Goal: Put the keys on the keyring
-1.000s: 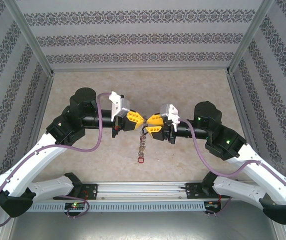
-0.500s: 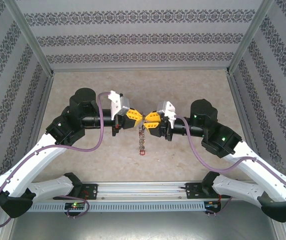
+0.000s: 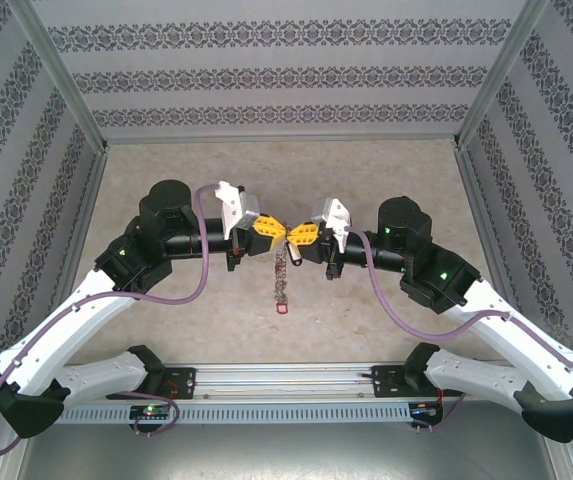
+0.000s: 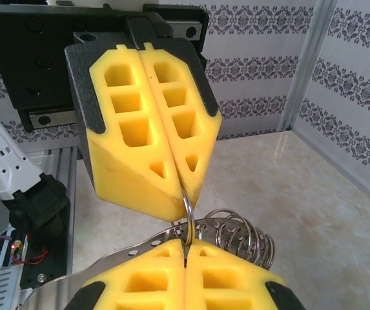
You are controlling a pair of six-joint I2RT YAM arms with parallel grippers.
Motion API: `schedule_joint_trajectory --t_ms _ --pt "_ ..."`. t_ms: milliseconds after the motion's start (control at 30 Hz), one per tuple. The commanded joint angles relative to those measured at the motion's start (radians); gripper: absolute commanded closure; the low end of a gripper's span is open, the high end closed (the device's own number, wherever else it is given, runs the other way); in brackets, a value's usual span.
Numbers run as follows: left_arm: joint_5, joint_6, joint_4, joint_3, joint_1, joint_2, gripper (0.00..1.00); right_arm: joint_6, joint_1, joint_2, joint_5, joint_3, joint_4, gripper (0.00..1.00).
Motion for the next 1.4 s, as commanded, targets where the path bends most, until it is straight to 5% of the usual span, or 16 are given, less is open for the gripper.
schedule_joint_trajectory --t_ms 0,567,833,1100,1267,1367 --pt "-0.027 -0.084 0.210 -0.029 0.004 -0.023 1.00 -0.009 0.001 0.023 -0.028 0.022 0.051 0.92" --pt "0.044 -0.189 0.380 -0.088 0.004 -0.018 1.00 0.000 0.000 0.009 -0.053 -0.010 0.176 0.80" --pt "0.122 -0.210 0.419 -0.109 0.004 -0.016 1.00 -0.009 -0.002 -0.014 -0.074 -0.031 0.195 1.00" --pt "0.113 -0.078 0.165 -0.057 0.005 -0.009 1.00 -0.012 -0.019 -0.038 -0.079 -0.030 0.168 1.00" --pt "0.054 0.087 -0.111 0.014 0.005 -0.003 0.67 0.009 -0.062 -0.008 -0.134 0.014 0.080 1.00" --pt "0.010 0.152 -0.210 0.059 0.005 -0.005 0.59 0.014 -0.071 0.006 -0.133 0.022 0.052 1.00"
